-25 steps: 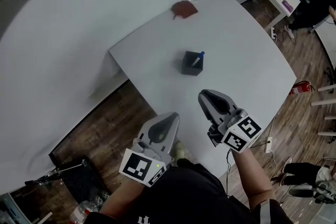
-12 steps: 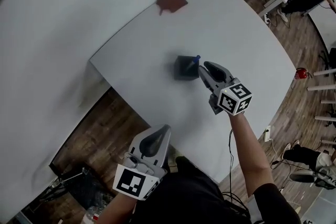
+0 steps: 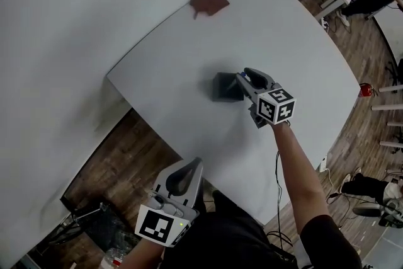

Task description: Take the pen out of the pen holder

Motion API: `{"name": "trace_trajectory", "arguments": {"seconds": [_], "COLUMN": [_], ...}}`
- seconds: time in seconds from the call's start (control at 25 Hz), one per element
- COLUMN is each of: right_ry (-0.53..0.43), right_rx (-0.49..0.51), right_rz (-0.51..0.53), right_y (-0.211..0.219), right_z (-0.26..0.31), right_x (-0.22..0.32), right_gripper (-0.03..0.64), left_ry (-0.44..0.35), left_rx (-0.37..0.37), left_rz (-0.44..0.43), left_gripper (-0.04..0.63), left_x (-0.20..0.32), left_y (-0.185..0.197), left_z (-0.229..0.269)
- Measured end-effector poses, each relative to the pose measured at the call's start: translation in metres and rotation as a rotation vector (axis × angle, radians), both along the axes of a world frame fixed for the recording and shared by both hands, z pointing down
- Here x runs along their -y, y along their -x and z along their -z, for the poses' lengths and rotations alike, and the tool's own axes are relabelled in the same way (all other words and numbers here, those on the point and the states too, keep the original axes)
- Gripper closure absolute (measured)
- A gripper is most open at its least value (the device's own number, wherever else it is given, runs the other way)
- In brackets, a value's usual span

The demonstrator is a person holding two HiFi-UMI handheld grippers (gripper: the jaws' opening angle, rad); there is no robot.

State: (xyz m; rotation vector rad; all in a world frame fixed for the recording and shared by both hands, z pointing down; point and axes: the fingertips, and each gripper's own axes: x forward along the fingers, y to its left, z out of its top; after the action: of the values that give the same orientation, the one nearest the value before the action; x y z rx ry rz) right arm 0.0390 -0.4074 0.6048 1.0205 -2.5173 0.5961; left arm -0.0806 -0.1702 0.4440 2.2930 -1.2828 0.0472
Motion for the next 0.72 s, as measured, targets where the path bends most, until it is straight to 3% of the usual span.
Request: {"name": "trace_trajectory", "arguments": {"seconds": [0.24, 0.72], "right_ry": [-0.016, -0.068], "right_rx": [-0.064, -0.062], "right_rz": [0.021, 0.043], "right_y": [0.001, -0.002], "right_z": [-0.012, 0.017], "right_x": [0.001, -0.008], "right_gripper": [0.502, 0.531], "left_ry": [0.0, -0.025], "left_rx": [0.006, 0.02], "left_rz": [0.009, 0.023], "left_gripper": [0.589, 0.589], "left_x": [0.003, -0.004], "left_y": [0.001, -0.006], "left_z": [-0.002, 0.005]}}
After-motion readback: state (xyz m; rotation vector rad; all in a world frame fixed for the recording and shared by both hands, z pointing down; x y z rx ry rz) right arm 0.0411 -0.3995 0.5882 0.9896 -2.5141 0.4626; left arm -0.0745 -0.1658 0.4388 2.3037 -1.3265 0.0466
